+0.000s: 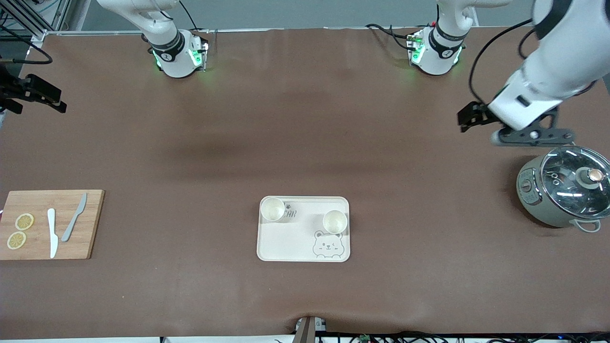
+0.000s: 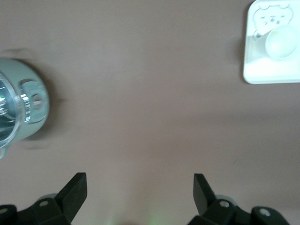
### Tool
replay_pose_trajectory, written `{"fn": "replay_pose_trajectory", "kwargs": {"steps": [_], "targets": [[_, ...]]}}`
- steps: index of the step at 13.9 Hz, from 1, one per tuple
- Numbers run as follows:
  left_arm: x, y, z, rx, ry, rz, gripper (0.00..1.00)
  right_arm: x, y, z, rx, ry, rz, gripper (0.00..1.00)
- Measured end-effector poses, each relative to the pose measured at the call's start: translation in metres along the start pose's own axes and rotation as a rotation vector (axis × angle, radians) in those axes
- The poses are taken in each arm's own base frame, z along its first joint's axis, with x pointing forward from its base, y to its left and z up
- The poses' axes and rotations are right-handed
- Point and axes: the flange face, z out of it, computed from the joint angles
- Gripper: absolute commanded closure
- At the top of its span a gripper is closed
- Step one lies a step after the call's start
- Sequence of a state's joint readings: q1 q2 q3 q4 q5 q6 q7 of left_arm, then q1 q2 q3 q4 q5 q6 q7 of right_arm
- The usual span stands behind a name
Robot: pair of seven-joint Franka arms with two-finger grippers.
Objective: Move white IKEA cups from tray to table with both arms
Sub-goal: 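Reach the left gripper toward the white cup on the tray, then grasp the cup with the left gripper while the right gripper reaches the other cup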
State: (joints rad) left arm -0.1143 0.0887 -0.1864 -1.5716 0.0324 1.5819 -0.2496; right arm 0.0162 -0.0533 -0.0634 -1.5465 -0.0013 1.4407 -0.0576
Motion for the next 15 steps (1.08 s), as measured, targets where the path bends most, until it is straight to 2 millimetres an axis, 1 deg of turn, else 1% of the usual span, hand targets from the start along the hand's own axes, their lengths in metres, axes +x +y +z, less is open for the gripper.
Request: {"fn": "replay_pose_trajectory", "kwargs": {"steps": [2, 4, 7, 10, 12, 13, 15], "targets": [[0.015, 0.041, 0.031, -0.010, 0.005, -0.020, 0.00, 0.004, 0.001, 0.005, 0.000, -0.010, 0.001, 0.00], [0.033, 0.077, 0.069, -0.027, 0.015, -0.045, 0.00, 0.007, 0.001, 0.010, 0.000, -0.020, 0.001, 0.00], [0.062, 0.120, 0.126, -0.068, 0.046, -0.107, 0.00, 0.012, 0.002, 0.018, 0.000, -0.034, 0.004, 0.00], [0.091, 0.153, 0.166, -0.097, 0.040, -0.147, 0.00, 0.020, 0.004, 0.031, 0.000, -0.061, 0.007, 0.00], [0.113, 0.169, 0.191, -0.133, 0.071, -0.154, 0.00, 0.025, 0.009, 0.042, 0.001, -0.085, 0.016, 0.00], [0.120, 0.177, 0.205, -0.153, 0.093, -0.165, 0.00, 0.029, 0.011, 0.049, 0.001, -0.100, 0.021, 0.00], [0.129, 0.190, 0.229, -0.181, 0.121, -0.172, 0.00, 0.034, 0.014, 0.061, 0.002, -0.127, 0.025, 0.00]]}}
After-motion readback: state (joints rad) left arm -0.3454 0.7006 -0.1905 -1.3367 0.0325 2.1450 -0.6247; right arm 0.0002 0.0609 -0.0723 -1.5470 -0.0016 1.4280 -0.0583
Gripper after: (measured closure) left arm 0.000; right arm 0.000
